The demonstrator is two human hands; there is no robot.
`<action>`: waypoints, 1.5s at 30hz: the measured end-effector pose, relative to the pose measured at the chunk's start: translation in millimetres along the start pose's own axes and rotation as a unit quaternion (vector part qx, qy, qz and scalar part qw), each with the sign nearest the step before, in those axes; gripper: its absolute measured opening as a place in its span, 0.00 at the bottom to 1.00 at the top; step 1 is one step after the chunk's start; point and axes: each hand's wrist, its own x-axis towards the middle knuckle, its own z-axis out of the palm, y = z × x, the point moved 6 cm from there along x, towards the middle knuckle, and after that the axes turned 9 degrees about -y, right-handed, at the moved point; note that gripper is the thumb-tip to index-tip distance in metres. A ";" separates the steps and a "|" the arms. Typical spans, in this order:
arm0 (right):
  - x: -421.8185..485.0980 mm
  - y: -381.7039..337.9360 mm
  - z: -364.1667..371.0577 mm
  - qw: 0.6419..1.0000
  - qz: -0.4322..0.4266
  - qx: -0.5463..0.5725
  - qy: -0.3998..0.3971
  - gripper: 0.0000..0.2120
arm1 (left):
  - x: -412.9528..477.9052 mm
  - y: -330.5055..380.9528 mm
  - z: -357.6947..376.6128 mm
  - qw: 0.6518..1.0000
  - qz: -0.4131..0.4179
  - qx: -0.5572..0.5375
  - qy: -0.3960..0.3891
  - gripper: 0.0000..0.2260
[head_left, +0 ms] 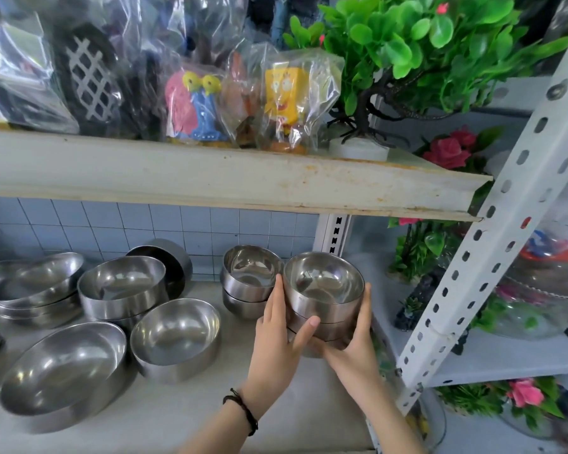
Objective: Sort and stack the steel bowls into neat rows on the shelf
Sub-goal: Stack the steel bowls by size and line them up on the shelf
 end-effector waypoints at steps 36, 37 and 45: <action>109.0 -43.0 87.8 0.988 -0.078 -0.096 -0.090 0.62 | 68.0 -17.6 -117.3 1.000 -0.013 0.017 -0.010 0.40; 110.0 -43.5 87.8 0.987 -0.078 -0.103 -0.095 0.62 | 67.5 -20.2 -116.8 1.000 -0.021 0.010 -0.008 0.40; 111.2 -40.3 74.2 0.984 -0.068 -0.107 -0.123 0.61 | 67.1 -26.4 -109.6 0.999 -0.036 0.021 -0.007 0.38</action>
